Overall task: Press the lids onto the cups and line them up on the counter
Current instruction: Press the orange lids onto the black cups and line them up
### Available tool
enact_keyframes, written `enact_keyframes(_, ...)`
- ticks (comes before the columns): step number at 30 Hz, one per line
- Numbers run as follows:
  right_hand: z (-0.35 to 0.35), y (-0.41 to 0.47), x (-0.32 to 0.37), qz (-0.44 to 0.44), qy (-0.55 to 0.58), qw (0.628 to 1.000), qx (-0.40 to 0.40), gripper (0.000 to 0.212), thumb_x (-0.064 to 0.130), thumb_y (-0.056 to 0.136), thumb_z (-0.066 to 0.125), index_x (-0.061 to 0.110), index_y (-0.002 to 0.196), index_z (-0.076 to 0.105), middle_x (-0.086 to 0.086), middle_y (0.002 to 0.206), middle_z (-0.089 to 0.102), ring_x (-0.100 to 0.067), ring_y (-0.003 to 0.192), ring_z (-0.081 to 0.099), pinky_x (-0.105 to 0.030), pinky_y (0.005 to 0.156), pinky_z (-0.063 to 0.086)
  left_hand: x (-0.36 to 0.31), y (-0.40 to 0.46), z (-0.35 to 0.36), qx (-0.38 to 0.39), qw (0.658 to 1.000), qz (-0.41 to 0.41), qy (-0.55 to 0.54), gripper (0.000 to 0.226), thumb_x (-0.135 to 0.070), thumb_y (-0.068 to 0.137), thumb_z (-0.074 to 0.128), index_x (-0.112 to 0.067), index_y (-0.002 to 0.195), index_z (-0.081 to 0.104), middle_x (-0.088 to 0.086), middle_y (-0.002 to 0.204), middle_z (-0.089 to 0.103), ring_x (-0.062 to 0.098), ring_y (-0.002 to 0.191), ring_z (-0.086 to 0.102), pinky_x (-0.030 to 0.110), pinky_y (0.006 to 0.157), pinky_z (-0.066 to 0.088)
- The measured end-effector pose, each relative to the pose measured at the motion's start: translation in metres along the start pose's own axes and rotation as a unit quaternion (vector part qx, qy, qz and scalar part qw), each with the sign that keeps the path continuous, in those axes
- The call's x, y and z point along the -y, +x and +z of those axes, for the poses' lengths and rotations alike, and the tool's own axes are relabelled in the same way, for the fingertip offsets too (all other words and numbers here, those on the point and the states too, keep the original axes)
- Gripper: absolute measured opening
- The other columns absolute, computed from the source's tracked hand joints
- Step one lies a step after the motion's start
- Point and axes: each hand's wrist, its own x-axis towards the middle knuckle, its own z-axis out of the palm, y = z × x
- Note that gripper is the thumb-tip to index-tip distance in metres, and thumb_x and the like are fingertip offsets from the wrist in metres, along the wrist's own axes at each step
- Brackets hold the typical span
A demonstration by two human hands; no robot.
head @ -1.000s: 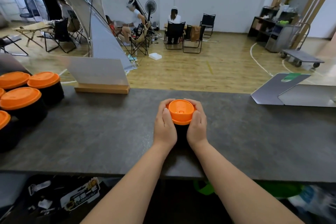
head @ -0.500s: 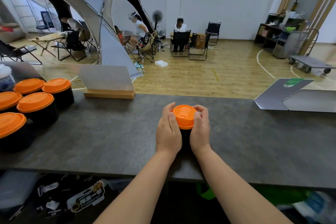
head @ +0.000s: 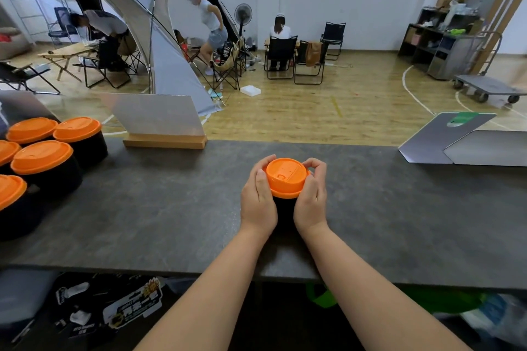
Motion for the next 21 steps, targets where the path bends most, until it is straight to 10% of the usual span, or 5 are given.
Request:
enact_keyframes(7,-0.0015,-0.0003,-0.0014,0.040,0.037,0.999,0.004,0.029,0.026,0.088,0.032,0.026,0.113,0.047,0.004,0.086,0.059,0.003,0.070,0.055,-0.017,0.067,0.045,-0.0079,-0.0045,-0.0044,-0.078,0.995,0.009,0.066,0.028,-0.026,0.107,0.032,-0.024,0.117,0.058,-0.019,0.092,0.060,-0.009,0.086,0.058,0.004,0.071,0.039)
enact_keyframes(15,-0.0005,-0.0037,0.0025,0.023,-0.002,0.999,0.031,0.024,0.031,0.087,0.036,0.032,0.104,0.053,0.012,0.095,0.061,0.004,0.083,0.058,-0.021,0.076,0.048,-0.0072,-0.0090,-0.0032,0.001,0.995,0.018,0.099,0.057,-0.049,0.097,0.022,-0.025,0.144,0.044,-0.003,0.136,0.056,0.011,0.119,0.054,0.008,0.088,0.038)
enact_keyframes(21,-0.0018,-0.0040,0.0016,0.018,-0.016,0.999,0.028,0.040,0.057,0.073,0.044,0.031,0.103,0.047,0.015,0.097,0.055,0.009,0.083,0.055,-0.022,0.076,0.047,-0.0059,-0.0072,-0.0036,-0.005,0.998,0.025,0.058,0.045,-0.051,0.089,0.020,-0.034,0.119,0.050,-0.016,0.105,0.060,0.000,0.096,0.059,0.017,0.077,0.045)
